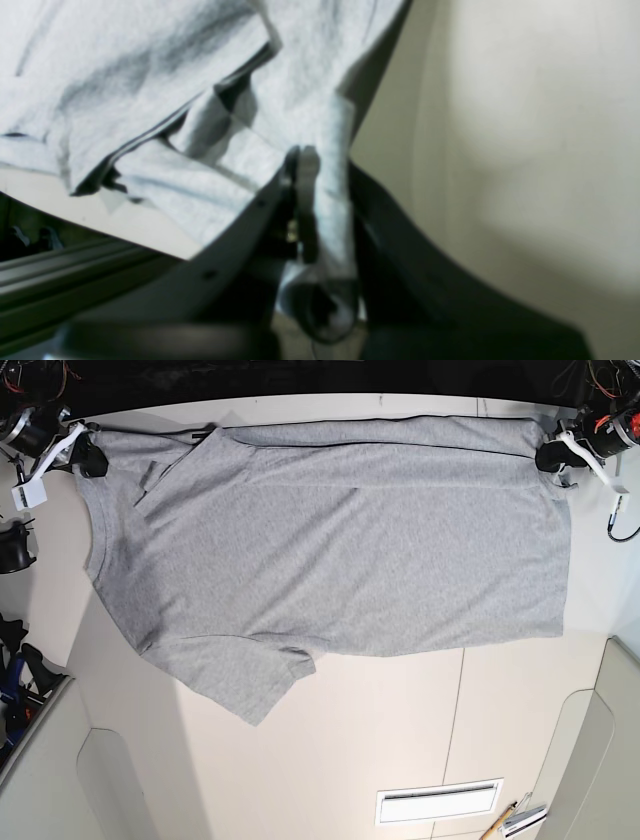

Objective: Fold the T-shirt properly
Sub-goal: 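Fold the edge over again with both grippers, then release, then grasp the opposite long edge of the shirt with both grippers, then fold the grasped edge over onto the folded strip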

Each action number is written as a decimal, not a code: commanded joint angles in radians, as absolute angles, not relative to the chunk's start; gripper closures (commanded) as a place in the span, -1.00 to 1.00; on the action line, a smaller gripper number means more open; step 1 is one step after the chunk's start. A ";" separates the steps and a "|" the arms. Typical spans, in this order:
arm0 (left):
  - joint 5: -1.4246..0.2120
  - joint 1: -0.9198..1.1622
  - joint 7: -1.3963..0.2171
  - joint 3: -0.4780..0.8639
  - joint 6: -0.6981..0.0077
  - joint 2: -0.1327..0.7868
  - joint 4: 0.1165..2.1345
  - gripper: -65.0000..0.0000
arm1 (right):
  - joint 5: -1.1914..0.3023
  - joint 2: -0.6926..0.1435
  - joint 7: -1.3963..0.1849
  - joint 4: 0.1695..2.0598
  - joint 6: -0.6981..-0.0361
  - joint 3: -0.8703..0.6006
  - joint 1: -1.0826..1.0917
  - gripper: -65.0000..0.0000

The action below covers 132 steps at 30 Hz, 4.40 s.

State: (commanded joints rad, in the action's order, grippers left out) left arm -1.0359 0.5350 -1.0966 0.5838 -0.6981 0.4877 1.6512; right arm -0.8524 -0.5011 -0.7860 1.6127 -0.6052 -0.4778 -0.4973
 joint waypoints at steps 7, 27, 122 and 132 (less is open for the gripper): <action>-1.035 0.535 -1.093 0.584 -0.698 0.488 1.651 0.14 | -0.845 -0.501 -0.757 1.613 -0.598 -0.479 -0.509 0.12; -1.060 0.459 -1.097 0.720 -0.698 0.612 1.652 -0.16 | -0.798 -0.501 -0.726 1.613 -0.590 -0.574 -0.219 -0.18; -1.238 -0.064 -1.264 0.261 -0.698 0.745 1.149 1.00 | -0.655 -0.462 -0.734 1.399 -0.587 -0.227 -0.010 0.03; -1.238 -0.064 -1.269 0.261 -0.698 0.745 1.149 1.00 | -0.591 -0.361 -0.682 1.399 -0.572 -0.240 0.153 -0.04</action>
State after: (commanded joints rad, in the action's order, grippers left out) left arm -1.2381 -0.0635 -1.2686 0.2611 -0.6981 0.7452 1.1488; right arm -0.5907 -0.3611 -0.6815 1.3987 -0.5716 -0.2401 0.1528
